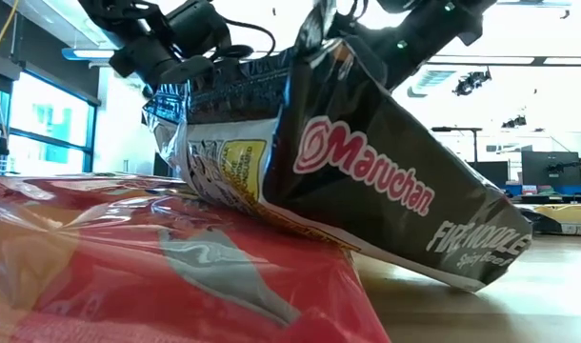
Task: Sort Maruchan noodles
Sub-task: Put the top middle orange noodle pack into the white bin
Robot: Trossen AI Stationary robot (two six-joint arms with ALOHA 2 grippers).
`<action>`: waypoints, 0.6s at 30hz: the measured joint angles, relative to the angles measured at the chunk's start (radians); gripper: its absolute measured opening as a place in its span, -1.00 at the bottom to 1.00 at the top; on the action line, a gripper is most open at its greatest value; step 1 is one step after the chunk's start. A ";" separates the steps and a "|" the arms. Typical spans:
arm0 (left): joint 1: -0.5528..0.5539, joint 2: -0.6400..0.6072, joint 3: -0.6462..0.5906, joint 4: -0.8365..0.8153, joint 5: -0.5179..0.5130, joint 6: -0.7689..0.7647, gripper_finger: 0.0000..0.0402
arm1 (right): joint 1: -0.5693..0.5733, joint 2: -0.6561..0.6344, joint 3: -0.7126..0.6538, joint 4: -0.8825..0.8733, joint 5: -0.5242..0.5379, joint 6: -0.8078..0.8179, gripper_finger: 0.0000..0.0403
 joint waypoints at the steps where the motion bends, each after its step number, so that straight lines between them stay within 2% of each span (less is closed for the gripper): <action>1: 0.002 0.000 0.000 0.009 0.000 0.000 -1.00 | 0.005 0.015 0.020 -0.010 0.014 -0.010 0.41; 5: 0.015 0.000 0.000 0.037 0.010 -0.001 -1.00 | 0.008 0.096 0.125 -0.118 0.063 -0.075 0.41; 13: 0.028 0.000 0.001 0.078 0.025 0.011 -1.00 | -0.028 0.262 0.352 -0.356 0.076 -0.250 0.41; 18: 0.033 0.000 0.001 0.083 0.040 0.029 -1.00 | -0.055 0.294 0.426 -0.431 0.082 -0.388 0.41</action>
